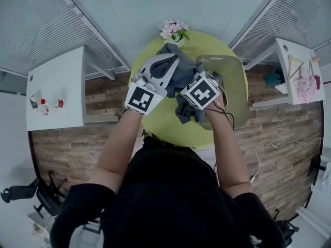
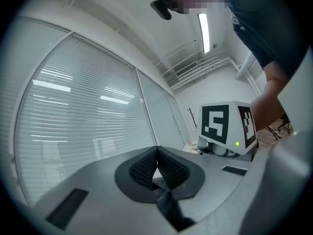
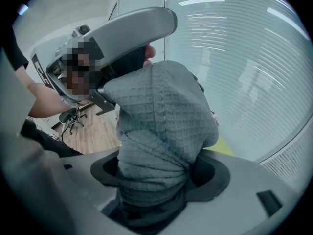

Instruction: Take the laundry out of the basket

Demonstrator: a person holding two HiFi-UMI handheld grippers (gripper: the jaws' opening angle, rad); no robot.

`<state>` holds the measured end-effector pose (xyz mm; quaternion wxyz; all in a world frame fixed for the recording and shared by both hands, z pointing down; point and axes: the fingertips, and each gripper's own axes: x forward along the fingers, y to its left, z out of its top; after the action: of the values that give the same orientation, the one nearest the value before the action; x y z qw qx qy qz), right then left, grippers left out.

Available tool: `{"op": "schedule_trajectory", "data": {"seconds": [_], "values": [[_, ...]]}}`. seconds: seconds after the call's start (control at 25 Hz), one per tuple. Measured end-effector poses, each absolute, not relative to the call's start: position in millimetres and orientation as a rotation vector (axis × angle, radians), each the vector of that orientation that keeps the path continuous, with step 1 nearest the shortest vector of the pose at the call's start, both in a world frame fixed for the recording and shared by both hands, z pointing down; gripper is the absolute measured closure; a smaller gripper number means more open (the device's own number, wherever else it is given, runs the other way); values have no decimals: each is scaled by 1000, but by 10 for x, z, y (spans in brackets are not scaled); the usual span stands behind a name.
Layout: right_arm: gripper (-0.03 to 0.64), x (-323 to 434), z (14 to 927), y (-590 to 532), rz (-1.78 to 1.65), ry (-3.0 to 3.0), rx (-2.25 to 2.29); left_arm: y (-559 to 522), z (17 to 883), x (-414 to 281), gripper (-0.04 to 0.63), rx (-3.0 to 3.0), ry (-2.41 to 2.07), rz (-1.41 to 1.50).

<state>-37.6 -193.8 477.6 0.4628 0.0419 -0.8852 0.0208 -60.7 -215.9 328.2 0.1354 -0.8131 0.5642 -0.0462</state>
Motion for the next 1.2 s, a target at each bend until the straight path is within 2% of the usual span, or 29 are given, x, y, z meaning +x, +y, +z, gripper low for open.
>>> {"op": "schedule_trajectory", "data": {"seconds": [0.6,1.2], "values": [[252,-1210,5059,-1326,76,-2150,95,-1562,3556,-1605,585,-2389,1716,-128],[252,-1046,6149,-1108,191,-2028,158,-1428,4602,-1744,586,-2583,1763,-178]]}}
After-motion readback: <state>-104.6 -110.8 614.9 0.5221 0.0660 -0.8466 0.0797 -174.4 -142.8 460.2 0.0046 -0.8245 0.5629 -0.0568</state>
